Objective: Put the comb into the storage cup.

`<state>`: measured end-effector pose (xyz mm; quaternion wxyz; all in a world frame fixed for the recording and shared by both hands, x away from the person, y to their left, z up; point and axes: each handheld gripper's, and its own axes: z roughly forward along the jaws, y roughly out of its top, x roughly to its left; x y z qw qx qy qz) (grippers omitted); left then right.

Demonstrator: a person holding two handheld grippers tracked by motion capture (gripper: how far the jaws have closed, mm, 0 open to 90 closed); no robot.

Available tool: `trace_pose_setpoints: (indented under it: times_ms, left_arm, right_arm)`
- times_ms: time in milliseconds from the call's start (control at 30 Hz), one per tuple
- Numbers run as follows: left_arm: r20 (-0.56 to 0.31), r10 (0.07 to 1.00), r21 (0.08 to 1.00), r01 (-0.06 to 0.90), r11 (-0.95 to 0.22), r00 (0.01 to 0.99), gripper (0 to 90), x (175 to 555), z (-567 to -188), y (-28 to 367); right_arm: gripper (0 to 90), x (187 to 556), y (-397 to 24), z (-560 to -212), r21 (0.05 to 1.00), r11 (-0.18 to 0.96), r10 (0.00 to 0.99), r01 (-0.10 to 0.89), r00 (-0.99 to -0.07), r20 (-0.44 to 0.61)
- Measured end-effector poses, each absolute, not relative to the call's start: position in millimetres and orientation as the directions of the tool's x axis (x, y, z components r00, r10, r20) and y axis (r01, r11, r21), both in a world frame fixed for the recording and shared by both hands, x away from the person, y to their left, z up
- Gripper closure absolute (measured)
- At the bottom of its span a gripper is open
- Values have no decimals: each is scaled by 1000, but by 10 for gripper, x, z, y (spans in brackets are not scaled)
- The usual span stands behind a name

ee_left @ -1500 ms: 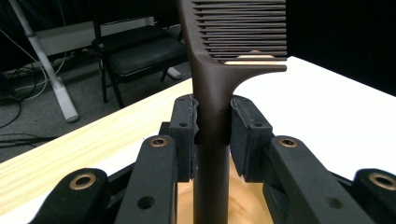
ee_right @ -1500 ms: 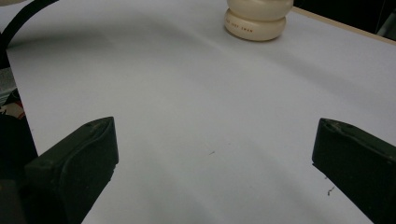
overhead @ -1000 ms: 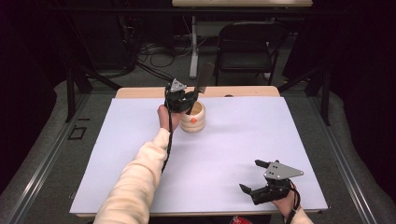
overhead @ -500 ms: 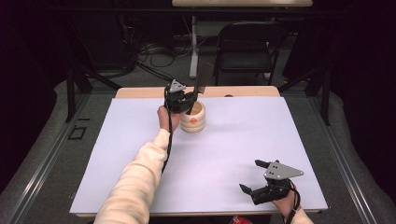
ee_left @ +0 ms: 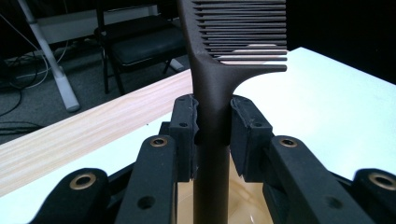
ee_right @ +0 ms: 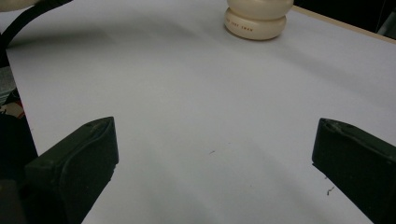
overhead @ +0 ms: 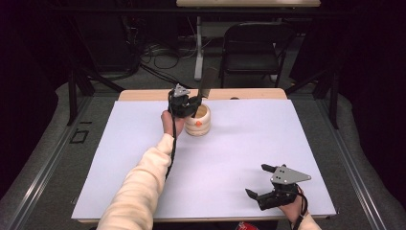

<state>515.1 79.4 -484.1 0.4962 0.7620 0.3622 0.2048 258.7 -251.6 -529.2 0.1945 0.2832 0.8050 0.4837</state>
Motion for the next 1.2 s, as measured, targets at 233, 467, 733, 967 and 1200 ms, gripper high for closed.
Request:
trace_pose_setpoints:
  times_ms: [233,467,733,967,1200]
  left_arm:
    - [-48,752,904,350,-248,657,723,5150,-4867,790]
    - [-47,753,898,358,-256,657,723,5146,-4887,787]
    - [-48,746,894,361,-265,665,722,5138,-4899,760]
    - [-46,741,885,371,-280,670,722,5145,-4926,738]
    - [-50,744,884,376,-278,667,722,5147,-4941,746]
  right_arm:
    - [0,2586,-2517,-5291,889,372,644,267,-764,-40]
    - [0,2583,-2513,-5288,889,371,644,267,-764,-39]
    - [0,2581,-2509,-5288,890,371,642,267,-765,-38]
    - [0,2582,-2513,-5289,890,369,643,266,-765,-38]
    - [0,2583,-2510,-5290,890,370,642,268,-766,-37]
